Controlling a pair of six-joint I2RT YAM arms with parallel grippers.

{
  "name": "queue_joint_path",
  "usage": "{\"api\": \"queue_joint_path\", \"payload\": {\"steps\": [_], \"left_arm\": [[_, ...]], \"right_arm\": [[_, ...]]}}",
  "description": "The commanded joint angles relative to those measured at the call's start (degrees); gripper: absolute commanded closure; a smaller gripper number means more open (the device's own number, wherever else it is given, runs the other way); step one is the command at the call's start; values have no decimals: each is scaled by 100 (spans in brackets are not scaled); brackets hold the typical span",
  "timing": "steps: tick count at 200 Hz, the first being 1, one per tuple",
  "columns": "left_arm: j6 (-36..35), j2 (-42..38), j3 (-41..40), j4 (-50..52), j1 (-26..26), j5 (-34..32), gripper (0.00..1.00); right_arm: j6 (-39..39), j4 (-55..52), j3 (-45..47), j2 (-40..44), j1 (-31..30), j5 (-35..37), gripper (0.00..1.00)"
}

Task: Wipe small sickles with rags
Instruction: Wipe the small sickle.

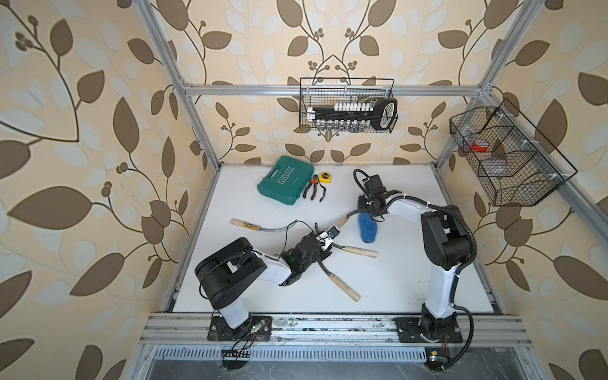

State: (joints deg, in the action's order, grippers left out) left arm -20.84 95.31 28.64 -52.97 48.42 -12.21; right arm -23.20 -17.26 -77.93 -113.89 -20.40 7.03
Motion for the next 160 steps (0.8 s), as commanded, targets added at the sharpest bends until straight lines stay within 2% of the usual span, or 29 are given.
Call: {"api": "queue_joint_path", "payload": {"steps": [1, 24, 45, 102, 122, 160], "left_arm": [[-106, -195, 79, -454, 18, -10, 100], [-114, -180, 87, -462, 18, -18, 100], [-105, -186, 84, -465, 18, -27, 100], [-102, -219, 23, -539, 18, -35, 100], [-94, -223, 36, -530, 18, -34, 100], [-87, -254, 14, -548, 18, -28, 100]], "right_arm": [[113, -236, -12, 192, -544, -795, 100], [140, -204, 51, 279, -741, -809, 100], [115, -174, 103, 226, -647, -773, 100], [-295, -517, 85, -345, 557, -44, 100], [-461, -625, 89, -488, 951, -35, 100], [-501, -635, 129, -398, 1022, -11, 100]]}}
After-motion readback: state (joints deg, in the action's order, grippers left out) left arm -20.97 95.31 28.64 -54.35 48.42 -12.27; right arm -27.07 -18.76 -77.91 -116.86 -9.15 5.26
